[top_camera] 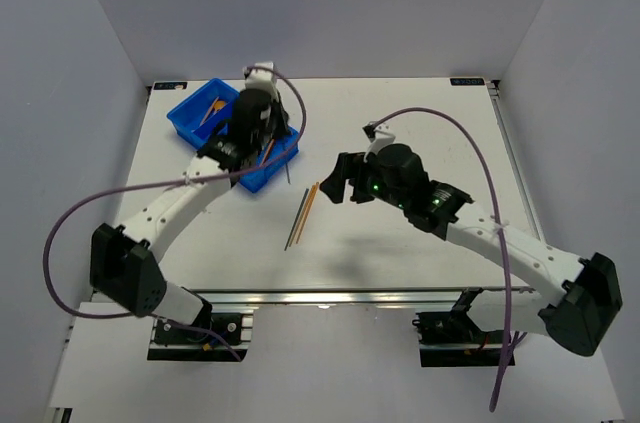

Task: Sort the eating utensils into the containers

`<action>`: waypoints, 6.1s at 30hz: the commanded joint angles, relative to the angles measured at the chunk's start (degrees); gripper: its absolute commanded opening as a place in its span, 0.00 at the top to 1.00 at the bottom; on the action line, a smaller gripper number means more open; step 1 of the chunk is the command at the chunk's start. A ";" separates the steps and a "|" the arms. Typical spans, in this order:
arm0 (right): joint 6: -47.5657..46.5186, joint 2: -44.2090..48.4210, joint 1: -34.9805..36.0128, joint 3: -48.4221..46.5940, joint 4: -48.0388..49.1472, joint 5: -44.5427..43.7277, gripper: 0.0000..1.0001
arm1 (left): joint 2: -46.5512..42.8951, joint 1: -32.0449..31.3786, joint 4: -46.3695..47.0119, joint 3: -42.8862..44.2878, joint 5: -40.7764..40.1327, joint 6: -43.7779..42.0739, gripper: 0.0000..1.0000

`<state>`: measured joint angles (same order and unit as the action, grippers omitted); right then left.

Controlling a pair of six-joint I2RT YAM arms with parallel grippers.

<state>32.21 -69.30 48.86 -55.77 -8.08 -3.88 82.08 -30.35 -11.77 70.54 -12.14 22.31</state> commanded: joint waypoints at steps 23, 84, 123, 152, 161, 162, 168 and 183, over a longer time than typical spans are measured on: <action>-8.83 18.23 -1.49 7.52 -9.33 -4.82 0.11 | 44.74 16.46 32.85 29.31 -27.59 -51.22 1.00; 18.68 -51.55 6.95 -36.17 -25.50 -25.65 0.71 | -35.85 12.33 -8.09 -26.86 -17.66 -6.13 0.02; 0.14 -8.85 3.43 2.67 10.96 0.17 1.00 | -21.01 -0.84 27.93 -34.68 25.33 30.69 0.05; 2.43 11.46 0.27 6.72 -5.53 -13.35 0.11 | 21.25 12.75 -1.17 21.08 -30.56 -29.84 1.00; -5.04 16.12 -0.26 8.13 -9.50 -14.84 0.11 | 37.79 15.05 21.88 30.07 -34.00 -43.93 1.00; -5.48 16.04 -0.26 8.22 -9.41 -14.32 0.11 | 38.67 15.23 22.57 31.66 -33.48 -44.10 1.00; -6.89 14.64 -0.43 9.36 -5.82 -11.25 0.11 | 43.33 15.84 29.60 29.66 -33.39 -49.20 1.00; -6.72 6.11 -0.52 8.66 -0.89 -7.55 0.11 | 44.31 17.34 38.31 19.55 -33.38 -47.10 0.61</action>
<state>26.28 -62.65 48.47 -46.26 -12.25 -12.29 127.20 -12.97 23.55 91.88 -44.58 -26.28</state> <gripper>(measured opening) 0.895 0.342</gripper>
